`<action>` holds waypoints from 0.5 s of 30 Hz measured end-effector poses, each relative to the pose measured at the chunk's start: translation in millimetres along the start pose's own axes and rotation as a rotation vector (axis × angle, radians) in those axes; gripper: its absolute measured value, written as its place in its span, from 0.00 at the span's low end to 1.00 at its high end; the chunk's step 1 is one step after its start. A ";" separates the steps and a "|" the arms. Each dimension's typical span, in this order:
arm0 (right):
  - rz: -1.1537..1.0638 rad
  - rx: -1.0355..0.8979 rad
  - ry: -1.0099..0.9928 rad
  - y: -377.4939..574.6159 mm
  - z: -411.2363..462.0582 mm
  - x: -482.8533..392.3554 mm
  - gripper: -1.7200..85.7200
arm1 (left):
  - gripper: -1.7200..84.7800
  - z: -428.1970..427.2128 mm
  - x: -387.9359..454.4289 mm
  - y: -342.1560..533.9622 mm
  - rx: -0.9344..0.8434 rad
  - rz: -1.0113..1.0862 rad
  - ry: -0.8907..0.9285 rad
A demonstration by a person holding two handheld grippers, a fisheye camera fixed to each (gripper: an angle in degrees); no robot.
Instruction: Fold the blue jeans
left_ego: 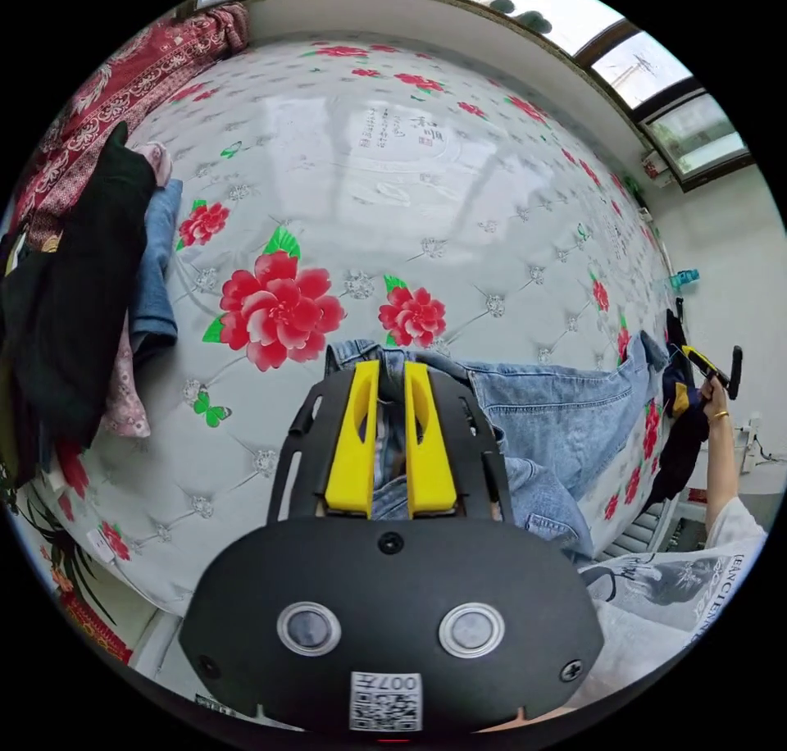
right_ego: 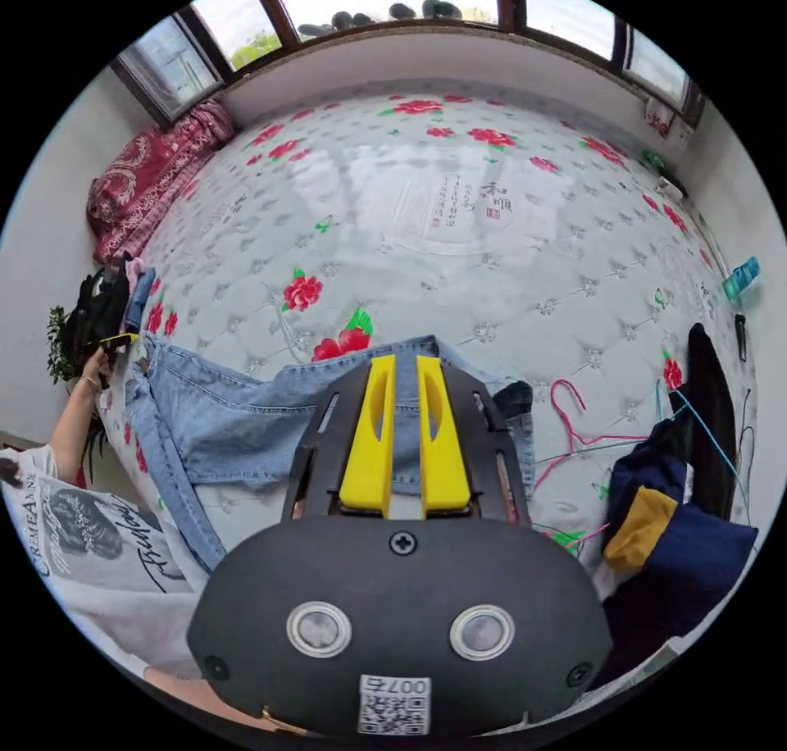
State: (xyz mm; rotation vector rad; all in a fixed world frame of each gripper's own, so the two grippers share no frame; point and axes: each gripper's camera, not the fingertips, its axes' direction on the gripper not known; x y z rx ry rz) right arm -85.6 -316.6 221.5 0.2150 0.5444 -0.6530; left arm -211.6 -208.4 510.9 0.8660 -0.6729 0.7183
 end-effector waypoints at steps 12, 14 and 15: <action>0.096 0.168 -0.227 335.6 -36.2 -82.3 0.12 | 0.15 4.5 53.3 145.4 -0.048 0.137 0.265; 0.125 0.041 -0.212 388.1 -19.2 -105.5 0.13 | 0.16 35.3 76.8 160.3 -0.128 0.171 0.313; 0.121 0.013 -0.203 400.8 -15.1 -113.0 0.13 | 0.17 40.7 81.6 162.6 -0.141 0.179 0.319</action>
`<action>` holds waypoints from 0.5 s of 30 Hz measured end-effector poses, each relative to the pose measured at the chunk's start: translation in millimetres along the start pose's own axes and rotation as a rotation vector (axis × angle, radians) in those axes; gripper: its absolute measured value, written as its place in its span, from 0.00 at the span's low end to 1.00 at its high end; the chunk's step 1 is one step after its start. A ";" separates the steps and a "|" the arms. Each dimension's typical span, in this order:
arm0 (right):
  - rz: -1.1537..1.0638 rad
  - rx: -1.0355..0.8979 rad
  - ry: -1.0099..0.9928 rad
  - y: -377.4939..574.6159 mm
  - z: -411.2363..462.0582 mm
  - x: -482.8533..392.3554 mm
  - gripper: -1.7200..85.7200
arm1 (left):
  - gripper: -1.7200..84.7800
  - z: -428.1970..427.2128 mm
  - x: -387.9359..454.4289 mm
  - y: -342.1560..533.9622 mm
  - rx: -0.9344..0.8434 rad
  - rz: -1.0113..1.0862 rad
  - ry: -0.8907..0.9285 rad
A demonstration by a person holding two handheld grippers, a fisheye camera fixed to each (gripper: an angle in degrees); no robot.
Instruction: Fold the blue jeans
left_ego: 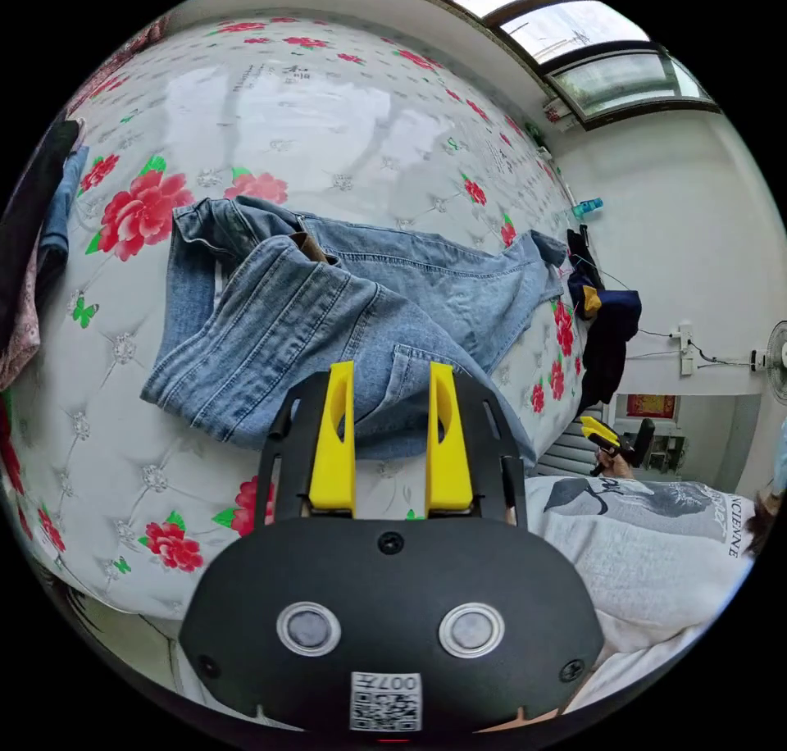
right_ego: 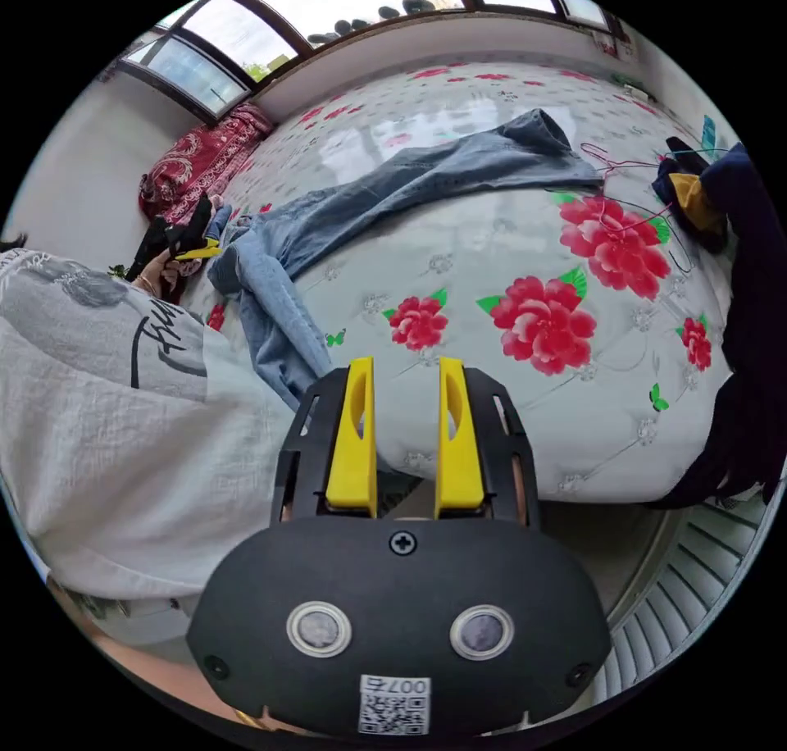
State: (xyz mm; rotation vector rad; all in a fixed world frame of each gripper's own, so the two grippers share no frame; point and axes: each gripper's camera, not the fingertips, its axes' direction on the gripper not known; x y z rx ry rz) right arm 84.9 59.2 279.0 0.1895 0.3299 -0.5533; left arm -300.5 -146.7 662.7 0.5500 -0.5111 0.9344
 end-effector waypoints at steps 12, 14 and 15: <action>0.000 -0.234 0.074 95.4 105.6 -21.2 0.13 | 0.18 81.0 146.2 -13.7 -0.162 0.601 -0.346; 0.011 -0.227 0.084 92.6 122.0 -11.2 0.12 | 0.18 128.0 177.2 2.6 -0.318 0.826 -0.529; 0.015 -0.237 0.072 91.0 127.5 -8.5 0.12 | 0.18 140.0 182.9 7.7 -0.358 0.878 -0.570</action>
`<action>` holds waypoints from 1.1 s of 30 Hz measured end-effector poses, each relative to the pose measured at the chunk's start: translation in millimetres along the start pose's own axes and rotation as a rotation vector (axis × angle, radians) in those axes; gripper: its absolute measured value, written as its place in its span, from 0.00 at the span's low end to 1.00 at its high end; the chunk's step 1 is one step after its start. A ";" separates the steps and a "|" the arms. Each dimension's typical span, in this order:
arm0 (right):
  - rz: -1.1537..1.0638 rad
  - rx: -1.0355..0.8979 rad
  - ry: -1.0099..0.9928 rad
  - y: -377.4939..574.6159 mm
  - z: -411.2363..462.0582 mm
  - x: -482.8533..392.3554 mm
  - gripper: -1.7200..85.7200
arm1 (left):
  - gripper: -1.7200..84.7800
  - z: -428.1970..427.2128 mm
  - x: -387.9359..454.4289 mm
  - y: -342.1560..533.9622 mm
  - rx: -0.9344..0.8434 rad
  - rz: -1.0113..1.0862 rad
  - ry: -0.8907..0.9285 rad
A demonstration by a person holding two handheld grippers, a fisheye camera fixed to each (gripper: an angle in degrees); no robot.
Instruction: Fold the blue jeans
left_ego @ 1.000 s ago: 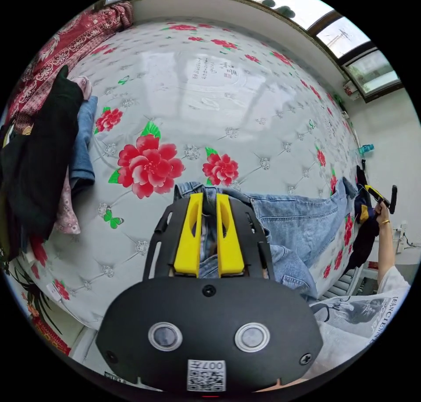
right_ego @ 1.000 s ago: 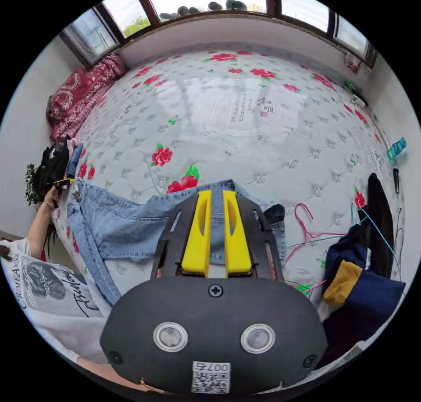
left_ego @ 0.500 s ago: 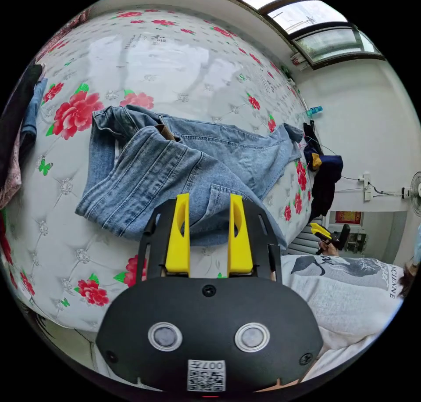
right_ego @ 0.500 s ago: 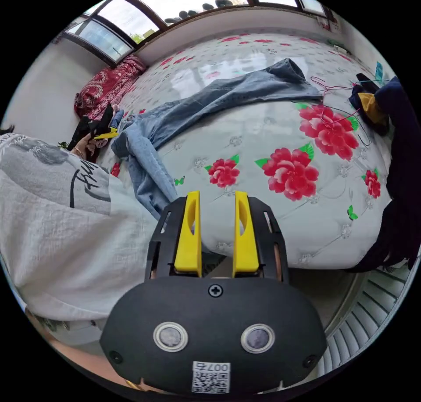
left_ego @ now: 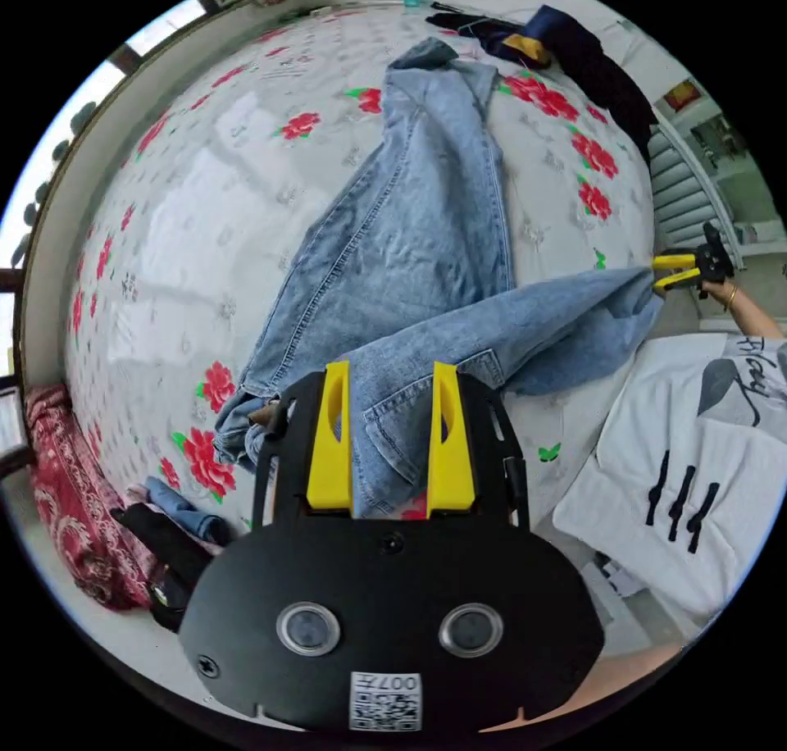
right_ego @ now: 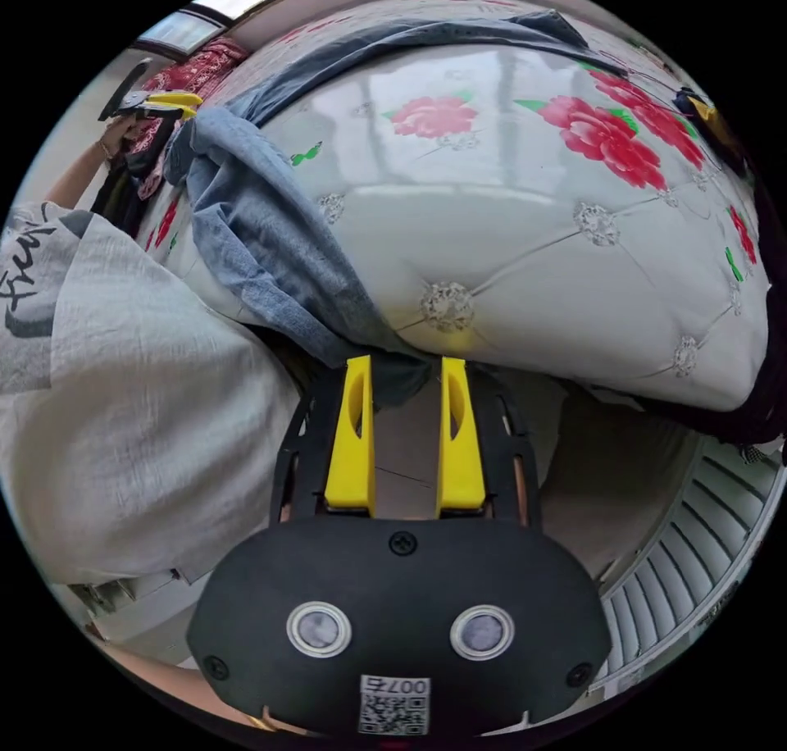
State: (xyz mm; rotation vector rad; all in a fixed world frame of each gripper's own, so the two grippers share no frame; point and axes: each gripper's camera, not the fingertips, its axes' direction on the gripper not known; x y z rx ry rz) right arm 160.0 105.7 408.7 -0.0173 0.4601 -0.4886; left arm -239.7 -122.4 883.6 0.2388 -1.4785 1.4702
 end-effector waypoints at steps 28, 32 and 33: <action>-0.563 0.408 0.752 -148.4 -321.6 -139.9 0.02 | 0.12 -40.9 42.1 86.3 0.169 -0.229 -0.064; -0.529 0.298 0.773 -169.3 -287.7 -118.8 0.02 | 0.13 -16.1 46.7 70.9 0.069 -0.141 -0.150; -0.517 0.269 0.758 -171.8 -278.4 -111.7 0.02 | 0.13 -14.9 43.4 69.8 0.071 -0.143 -0.149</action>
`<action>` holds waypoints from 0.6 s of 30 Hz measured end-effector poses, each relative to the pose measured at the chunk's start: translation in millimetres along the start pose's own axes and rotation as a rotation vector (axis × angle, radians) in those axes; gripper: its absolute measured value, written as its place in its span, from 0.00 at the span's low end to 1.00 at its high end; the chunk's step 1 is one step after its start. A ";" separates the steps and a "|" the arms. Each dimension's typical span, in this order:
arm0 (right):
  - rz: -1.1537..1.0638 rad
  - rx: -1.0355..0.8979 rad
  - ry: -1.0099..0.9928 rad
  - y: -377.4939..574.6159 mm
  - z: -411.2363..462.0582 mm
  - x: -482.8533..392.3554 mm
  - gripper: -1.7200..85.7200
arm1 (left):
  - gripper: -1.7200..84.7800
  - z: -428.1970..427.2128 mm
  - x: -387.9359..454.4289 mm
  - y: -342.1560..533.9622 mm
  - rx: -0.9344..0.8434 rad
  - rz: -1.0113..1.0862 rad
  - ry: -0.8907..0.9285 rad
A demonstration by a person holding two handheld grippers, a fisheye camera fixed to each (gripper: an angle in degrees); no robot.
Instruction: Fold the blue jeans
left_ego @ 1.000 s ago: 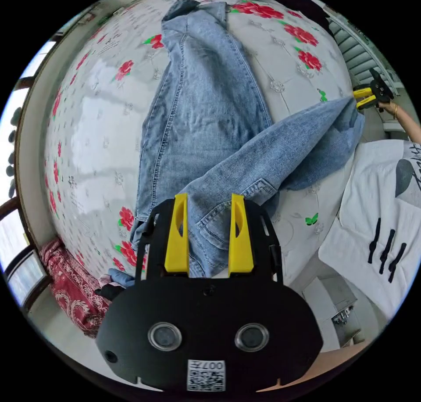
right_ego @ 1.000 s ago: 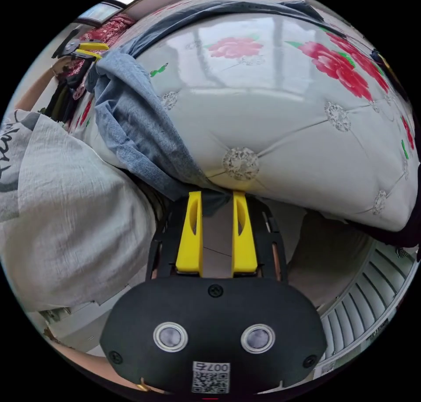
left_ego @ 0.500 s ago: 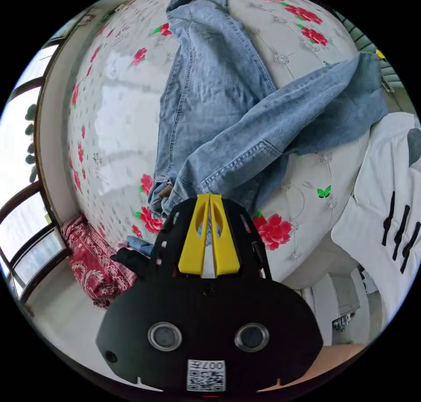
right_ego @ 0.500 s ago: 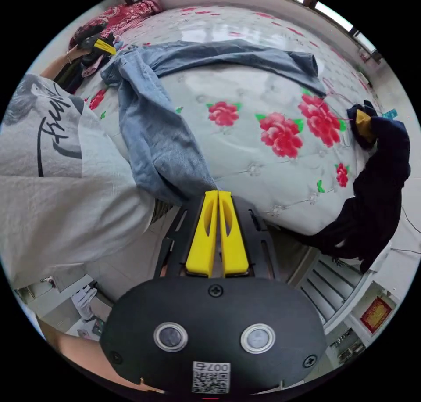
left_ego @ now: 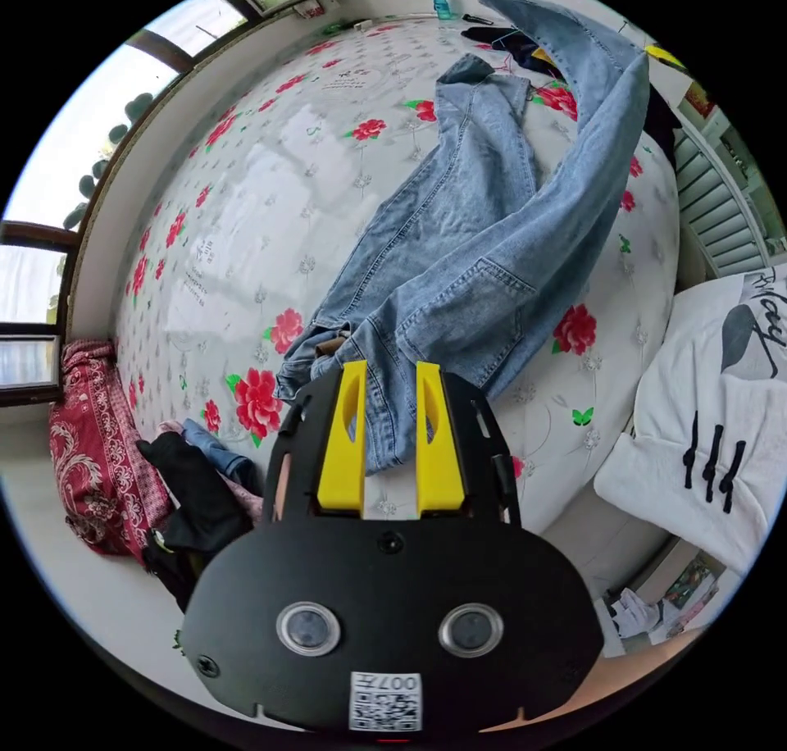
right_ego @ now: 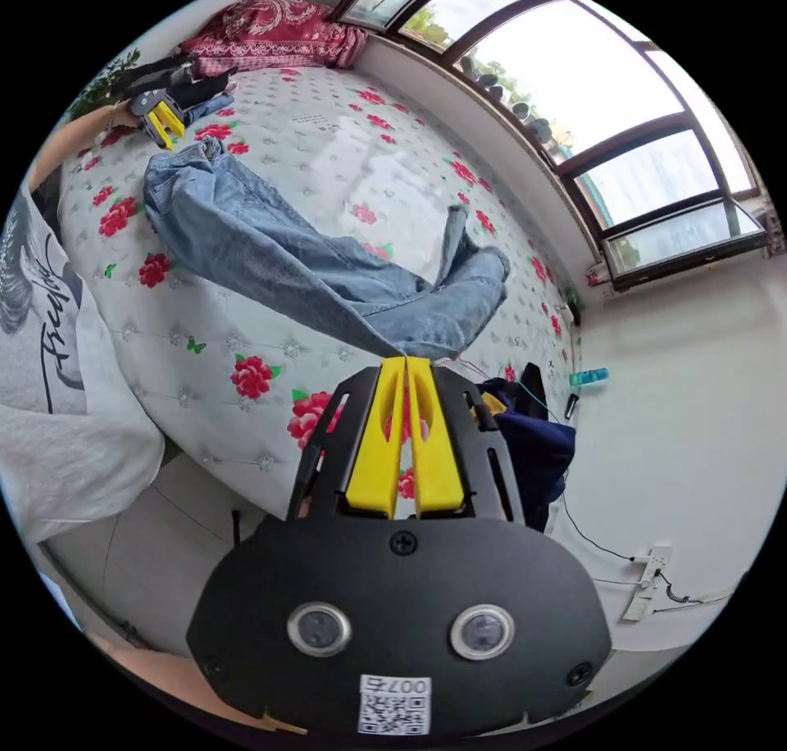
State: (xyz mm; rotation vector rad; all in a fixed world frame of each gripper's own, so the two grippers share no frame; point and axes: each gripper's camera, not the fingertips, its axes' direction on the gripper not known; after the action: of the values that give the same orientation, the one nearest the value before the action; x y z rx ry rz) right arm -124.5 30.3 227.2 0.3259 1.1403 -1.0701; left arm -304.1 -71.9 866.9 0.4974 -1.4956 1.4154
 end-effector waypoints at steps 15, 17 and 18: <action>0.043 -0.513 -0.582 56.9 211.7 -30.2 0.03 | 0.09 118.1 -61.7 -88.6 -0.401 0.199 0.157; 0.053 -0.468 -0.581 48.4 194.3 -14.7 0.05 | 0.03 120.7 -62.8 -85.3 -0.420 0.188 0.188; 0.060 -0.438 -0.584 46.5 187.6 -8.9 0.06 | 0.03 117.8 -63.5 -83.5 -0.410 0.174 0.184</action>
State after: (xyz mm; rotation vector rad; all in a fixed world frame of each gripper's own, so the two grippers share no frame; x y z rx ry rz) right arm 21.1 -72.3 302.9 -0.2852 0.7955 -0.7598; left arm -250.6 -220.1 875.3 -0.0157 -1.6505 1.2018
